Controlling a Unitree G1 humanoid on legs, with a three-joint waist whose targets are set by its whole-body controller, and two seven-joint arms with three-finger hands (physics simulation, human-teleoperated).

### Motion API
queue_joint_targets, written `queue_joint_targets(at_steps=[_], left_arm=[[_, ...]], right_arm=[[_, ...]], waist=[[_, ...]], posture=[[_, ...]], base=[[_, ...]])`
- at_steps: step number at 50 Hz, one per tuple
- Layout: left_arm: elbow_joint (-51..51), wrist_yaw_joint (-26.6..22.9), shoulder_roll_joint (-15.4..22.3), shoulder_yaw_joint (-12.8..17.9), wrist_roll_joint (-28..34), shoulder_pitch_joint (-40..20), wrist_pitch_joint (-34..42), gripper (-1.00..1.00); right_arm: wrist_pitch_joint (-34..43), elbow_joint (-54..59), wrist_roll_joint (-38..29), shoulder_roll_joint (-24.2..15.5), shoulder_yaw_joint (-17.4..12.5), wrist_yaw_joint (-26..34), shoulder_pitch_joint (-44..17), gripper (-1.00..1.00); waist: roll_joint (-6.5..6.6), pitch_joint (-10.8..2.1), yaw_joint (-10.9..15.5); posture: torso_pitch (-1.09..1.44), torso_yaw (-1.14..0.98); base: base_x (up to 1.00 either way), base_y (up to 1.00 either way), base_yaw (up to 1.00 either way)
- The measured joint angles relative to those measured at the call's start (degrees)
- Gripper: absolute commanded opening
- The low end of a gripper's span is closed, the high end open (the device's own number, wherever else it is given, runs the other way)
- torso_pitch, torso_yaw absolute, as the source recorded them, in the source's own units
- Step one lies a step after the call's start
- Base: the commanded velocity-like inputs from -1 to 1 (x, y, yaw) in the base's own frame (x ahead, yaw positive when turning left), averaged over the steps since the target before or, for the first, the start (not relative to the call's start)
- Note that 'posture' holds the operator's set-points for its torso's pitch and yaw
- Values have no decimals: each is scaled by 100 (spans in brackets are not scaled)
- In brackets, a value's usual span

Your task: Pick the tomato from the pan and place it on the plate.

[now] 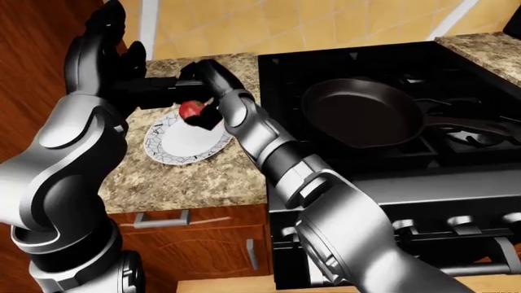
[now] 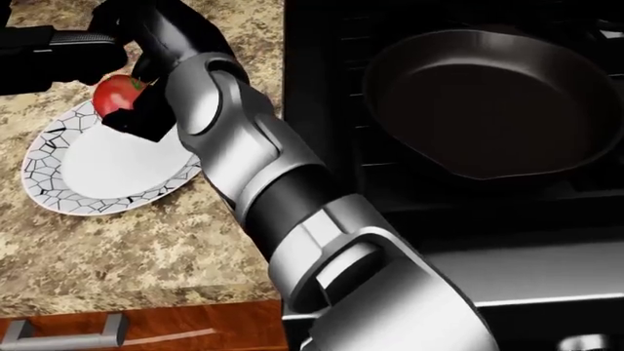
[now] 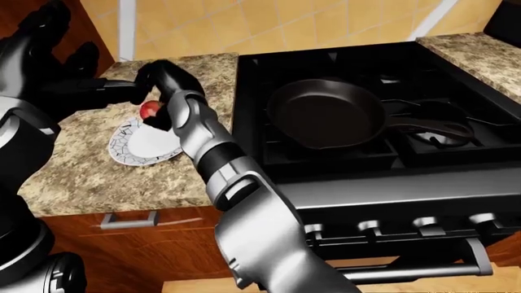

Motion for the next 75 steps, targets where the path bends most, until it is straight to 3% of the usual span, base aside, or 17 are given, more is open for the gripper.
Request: queue_joint_targets(at_steps=[20, 33, 34, 37, 58, 75], left_arm=[[-21, 26, 7, -6, -33, 11, 14, 100], [-49, 52, 32, 30, -85, 5, 31, 100], [-44, 55, 34, 30, -85, 2, 33, 100], [-70, 67, 32, 36, -91, 13, 40, 100], [22, 44, 71, 36, -105, -20, -19, 100], [-63, 89, 55, 39, -145, 4, 31, 100]], right_arm=[[-2, 30, -528, 65, 100, 98, 213, -41], [-77, -3, -682, 130, 95, 80, 313, -30], [-79, -2, -684, 126, 93, 76, 318, -18], [-71, 7, -695, 141, 93, 65, 332, -16], [-71, 36, -776, 228, 129, 81, 378, -15], [-161, 13, -848, 278, 138, 0, 523, -2]], waist=[[15, -10, -4], [16, -19, 1], [15, -20, 1], [16, -21, -5], [24, -23, -3], [34, -39, -1]], posture=[[0, 0], [0, 0], [0, 0], [0, 0], [0, 0], [0, 0]], base=[[0, 0, 0], [0, 0, 0], [0, 0, 0], [0, 0, 0], [0, 0, 0], [0, 0, 0]])
